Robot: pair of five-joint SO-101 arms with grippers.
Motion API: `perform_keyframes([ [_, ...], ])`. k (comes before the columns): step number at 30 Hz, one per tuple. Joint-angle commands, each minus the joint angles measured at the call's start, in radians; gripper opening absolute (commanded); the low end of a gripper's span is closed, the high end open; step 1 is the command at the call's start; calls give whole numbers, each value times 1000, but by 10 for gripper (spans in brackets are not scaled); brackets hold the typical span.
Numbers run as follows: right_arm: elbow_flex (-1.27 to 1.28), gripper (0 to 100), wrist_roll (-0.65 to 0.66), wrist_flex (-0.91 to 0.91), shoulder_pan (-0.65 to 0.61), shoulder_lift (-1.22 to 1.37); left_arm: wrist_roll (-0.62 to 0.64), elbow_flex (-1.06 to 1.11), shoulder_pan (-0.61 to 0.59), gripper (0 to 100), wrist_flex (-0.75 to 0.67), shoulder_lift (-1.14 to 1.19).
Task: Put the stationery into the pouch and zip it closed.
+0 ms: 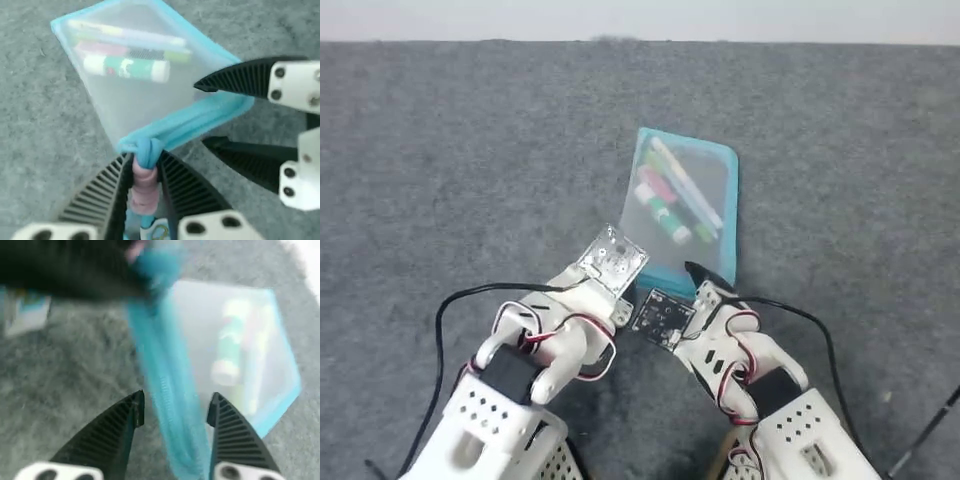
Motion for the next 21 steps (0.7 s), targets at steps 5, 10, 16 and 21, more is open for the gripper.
perform_keyframes([
  [5,-11,223,17,25,-1,-22,-6,-90,3,10,6,-3],
  [10,-11,221,17,-10,10,-22,-6,-90,9,10,9,-5],
  [16,-11,220,23,-64,113,-22,-8,-90,11,10,15,-5],
  [21,-15,207,23,-68,120,-22,-8,-90,11,10,12,-5],
])
